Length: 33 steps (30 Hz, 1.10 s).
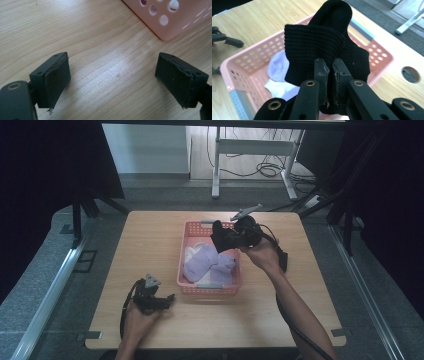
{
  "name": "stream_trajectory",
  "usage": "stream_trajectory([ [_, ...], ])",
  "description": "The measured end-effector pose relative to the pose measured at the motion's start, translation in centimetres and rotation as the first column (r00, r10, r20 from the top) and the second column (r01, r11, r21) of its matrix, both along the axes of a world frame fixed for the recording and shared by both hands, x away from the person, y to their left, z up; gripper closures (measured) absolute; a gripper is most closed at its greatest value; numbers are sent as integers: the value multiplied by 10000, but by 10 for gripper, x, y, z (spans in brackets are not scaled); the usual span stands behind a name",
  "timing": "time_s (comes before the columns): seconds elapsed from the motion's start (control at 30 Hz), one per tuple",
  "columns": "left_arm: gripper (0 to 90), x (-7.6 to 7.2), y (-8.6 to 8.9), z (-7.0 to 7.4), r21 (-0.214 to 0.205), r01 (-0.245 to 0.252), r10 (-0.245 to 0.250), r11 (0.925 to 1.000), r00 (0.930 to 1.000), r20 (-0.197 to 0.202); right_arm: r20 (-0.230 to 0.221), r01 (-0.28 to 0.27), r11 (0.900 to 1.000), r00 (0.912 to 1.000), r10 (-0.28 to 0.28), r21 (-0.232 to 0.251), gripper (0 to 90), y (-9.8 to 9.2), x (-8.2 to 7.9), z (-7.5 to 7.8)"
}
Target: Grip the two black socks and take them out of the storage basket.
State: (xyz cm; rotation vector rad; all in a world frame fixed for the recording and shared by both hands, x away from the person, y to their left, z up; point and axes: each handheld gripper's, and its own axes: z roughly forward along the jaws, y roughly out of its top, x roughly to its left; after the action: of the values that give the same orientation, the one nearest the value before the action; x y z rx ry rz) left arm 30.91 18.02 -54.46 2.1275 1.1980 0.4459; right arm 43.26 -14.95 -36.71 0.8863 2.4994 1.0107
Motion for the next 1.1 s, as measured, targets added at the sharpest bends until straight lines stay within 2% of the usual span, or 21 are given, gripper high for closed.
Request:
stream_trajectory([
  [0.17, 124, 0, 0, 0, -21, -2, 2, 10000, 10000, 17, 171, 508, 9985, 9985, -511, 200, 832, -25, 0, 2],
  [0.27, 124, 0, 0, 0, -25, -13, 13, 10000, 10000, -17, 431, 999, 9949, 9941, -992, -134, 831, -42, 0, 1],
  [0.33, 124, 0, 0, 0, -38, -15, 15, 10000, 10000, -13, 376, 1262, 9920, 9913, -1258, -93, 831, -53, 0, -2],
  [0.53, 124, 0, 0, 0, -45, -16, 16, 10000, 10000, -13, 249, 2202, 9752, 9752, -2197, -205, 830, -95, 3, -23],
  [0.8, 124, 0, 0, 0, -44, -14, 14, 10000, 10000, -12, 138, 2751, 9607, 9614, -2747, -373, 825, -120, 0, -45],
  [0.83, 124, 0, 0, 0, -47, -15, 15, 10000, 10000, -14, 211, 2857, 9564, 9583, -2850, -606, 823, -123, -1, -53],
  [0.93, 124, 0, 0, 0, -41, -12, 12, 10000, 10000, -14, 188, 2948, 9524, 9555, -2943, -774, 821, -127, -1, -62],
  [1.1, 125, 0, -1, 0, -105, -58, 58, 9999, 10000, 7, -191, 3072, 9468, 9505, -3103, -961, 803, -134, 2, -84],
])
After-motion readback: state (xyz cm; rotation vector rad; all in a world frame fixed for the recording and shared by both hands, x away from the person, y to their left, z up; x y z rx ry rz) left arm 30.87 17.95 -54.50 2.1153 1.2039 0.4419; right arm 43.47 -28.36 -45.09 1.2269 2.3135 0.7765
